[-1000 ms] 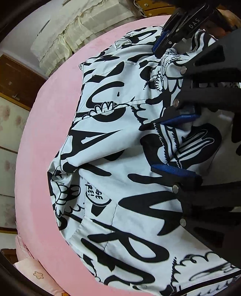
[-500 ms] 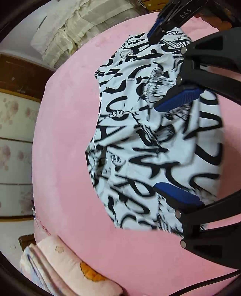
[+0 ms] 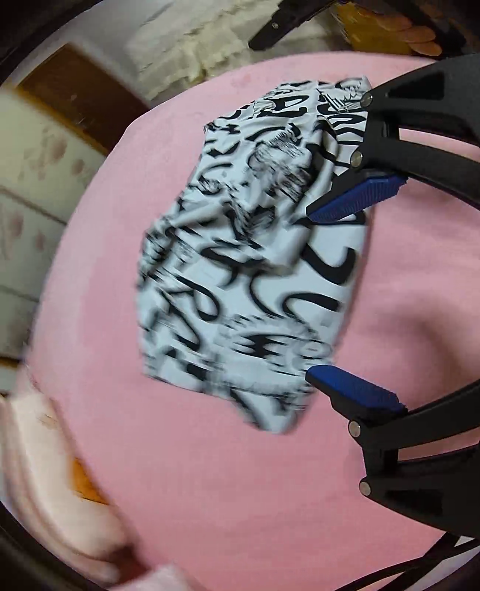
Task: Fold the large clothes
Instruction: 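Grasp the bundle with the left tool and roll it over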
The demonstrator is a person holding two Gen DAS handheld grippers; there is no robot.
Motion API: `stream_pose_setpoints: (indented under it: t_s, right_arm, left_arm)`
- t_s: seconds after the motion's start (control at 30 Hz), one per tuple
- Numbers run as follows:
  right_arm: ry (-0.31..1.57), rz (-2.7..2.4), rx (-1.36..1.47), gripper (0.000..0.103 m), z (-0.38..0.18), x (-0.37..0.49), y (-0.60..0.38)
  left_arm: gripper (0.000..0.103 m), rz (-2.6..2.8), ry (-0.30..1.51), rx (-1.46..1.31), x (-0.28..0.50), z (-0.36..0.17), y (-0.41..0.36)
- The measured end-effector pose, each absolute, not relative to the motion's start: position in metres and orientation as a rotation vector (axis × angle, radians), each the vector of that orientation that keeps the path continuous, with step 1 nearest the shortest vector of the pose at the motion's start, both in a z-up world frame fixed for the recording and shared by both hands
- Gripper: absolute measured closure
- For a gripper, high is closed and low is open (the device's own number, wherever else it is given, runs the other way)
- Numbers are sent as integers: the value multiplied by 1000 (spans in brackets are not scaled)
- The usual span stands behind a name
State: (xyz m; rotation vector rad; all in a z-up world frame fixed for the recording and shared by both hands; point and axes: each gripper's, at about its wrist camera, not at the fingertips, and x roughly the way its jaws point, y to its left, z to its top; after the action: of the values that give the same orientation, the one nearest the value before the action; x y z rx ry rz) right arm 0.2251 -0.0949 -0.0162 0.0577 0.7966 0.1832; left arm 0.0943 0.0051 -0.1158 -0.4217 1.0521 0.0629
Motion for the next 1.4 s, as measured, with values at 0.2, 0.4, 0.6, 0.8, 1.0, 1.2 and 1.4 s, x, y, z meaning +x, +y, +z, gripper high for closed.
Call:
stream_pose_setpoints:
  t_s: [0.2,0.4,0.6,0.8,1.0,1.2,1.4]
  right_arm:
    - [764,178,33,77,-22,231,-77]
    - [746,168,0,77,-51,245,-60]
    - [809,166,-1,77,-108,266,-55]
    - [884,175,12,78,-162,272,-59]
    - [865,191,24,77,-191,254,-61]
    - [831,190,40,77,-197,241,-63]
    - [826,197,154,77,-205,227,-76]
  left_arm:
    - [25,73,1118,-557,79,-176,30]
    - [25,0,1031,-729,89,-216,44]
    - [24,-19,944,-794,115,-242,45]
    - [11,31,909,-727,146,-242,29]
    - [48,173,892,-650,157,-232,18]
    - [88,186,801,-512,158,-188,-3]
    - [91,-36,635,-322,163,-112,-83]
